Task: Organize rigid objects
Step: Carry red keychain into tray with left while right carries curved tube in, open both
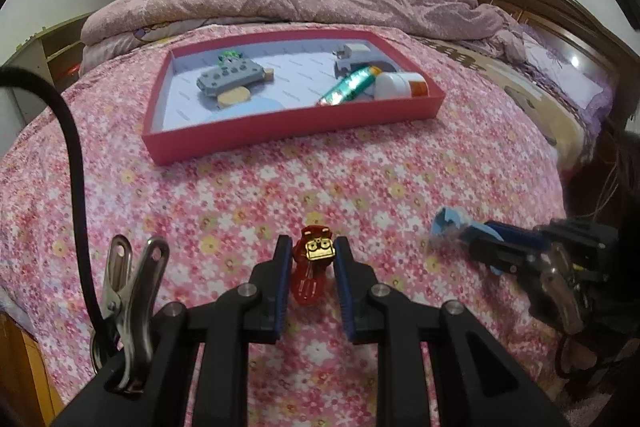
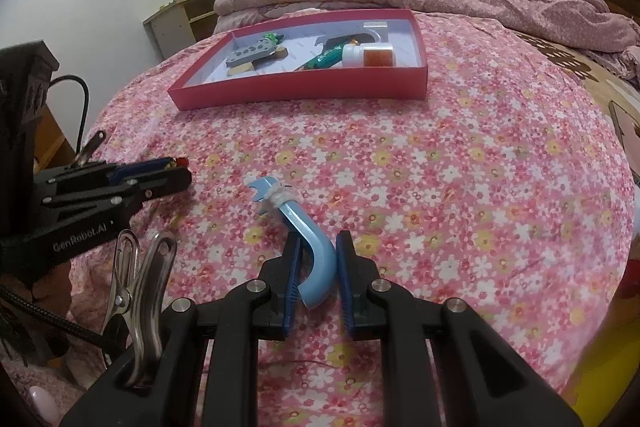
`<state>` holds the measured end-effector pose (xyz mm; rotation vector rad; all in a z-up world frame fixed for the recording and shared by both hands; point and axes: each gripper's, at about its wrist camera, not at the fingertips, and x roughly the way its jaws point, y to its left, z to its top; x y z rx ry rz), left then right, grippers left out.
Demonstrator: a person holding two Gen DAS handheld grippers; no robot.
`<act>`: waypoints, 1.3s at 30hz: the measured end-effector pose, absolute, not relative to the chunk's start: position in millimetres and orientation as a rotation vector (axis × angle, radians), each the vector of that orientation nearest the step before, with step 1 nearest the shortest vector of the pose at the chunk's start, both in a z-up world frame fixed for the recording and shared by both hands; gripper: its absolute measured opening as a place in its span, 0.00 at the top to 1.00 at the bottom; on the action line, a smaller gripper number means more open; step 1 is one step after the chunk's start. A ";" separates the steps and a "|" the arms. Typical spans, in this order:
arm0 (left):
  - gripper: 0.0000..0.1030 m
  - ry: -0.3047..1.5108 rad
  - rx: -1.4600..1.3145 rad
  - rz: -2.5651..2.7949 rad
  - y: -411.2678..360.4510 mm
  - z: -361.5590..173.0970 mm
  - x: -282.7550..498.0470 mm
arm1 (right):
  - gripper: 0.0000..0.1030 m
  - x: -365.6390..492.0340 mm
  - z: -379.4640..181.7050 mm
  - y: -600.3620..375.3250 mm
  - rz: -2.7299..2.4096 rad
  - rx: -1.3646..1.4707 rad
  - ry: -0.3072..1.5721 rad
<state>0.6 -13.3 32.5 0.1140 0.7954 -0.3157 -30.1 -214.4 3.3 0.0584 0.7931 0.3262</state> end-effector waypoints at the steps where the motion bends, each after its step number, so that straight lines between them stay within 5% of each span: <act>1: 0.79 0.794 0.109 -0.310 -11.9 34.4 2.6 | 0.82 -29.2 3.3 -213.8 0.328 0.055 0.794; 25: 0.79 0.674 0.062 -0.281 -15.4 96.8 93.1 | 0.82 55.9 57.6 -197.0 0.393 0.095 0.721; 39: 0.79 0.730 0.041 -0.230 -25.1 85.1 167.4 | 0.82 137.6 69.7 -200.5 0.334 0.173 0.734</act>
